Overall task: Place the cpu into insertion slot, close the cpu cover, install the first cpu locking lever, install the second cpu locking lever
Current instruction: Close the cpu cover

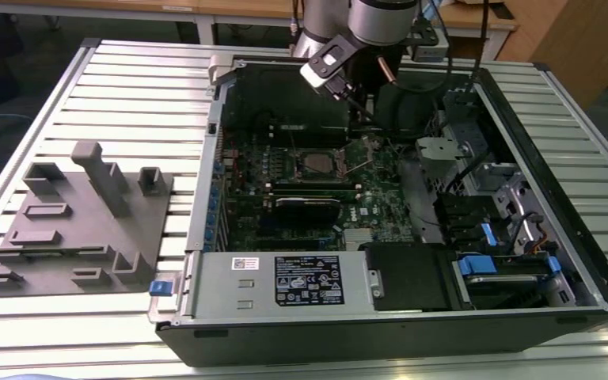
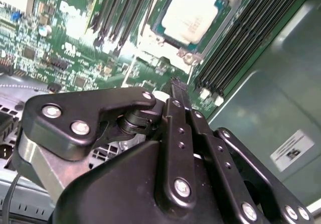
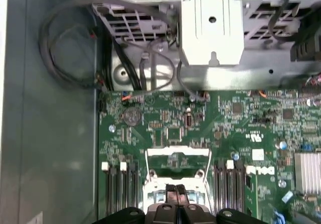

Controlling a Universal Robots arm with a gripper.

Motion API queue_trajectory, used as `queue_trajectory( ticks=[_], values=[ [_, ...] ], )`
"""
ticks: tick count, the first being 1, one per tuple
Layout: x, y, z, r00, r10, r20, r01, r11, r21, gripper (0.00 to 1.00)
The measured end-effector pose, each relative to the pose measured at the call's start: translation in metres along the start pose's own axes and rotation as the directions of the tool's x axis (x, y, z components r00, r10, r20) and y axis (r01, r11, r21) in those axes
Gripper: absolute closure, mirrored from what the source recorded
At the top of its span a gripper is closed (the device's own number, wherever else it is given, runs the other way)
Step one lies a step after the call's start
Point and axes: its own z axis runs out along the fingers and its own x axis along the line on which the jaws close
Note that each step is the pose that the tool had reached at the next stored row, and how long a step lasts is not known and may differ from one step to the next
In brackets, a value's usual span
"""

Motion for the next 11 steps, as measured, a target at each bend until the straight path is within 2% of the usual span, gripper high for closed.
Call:
queue_trajectory(
  ticks=[11],
  values=[
    [0.0010, 0.0293, 0.0012, 1.0000, 0.000, 0.0001, 0.000, 1.0000, 0.0000, 0.89]
  ],
)
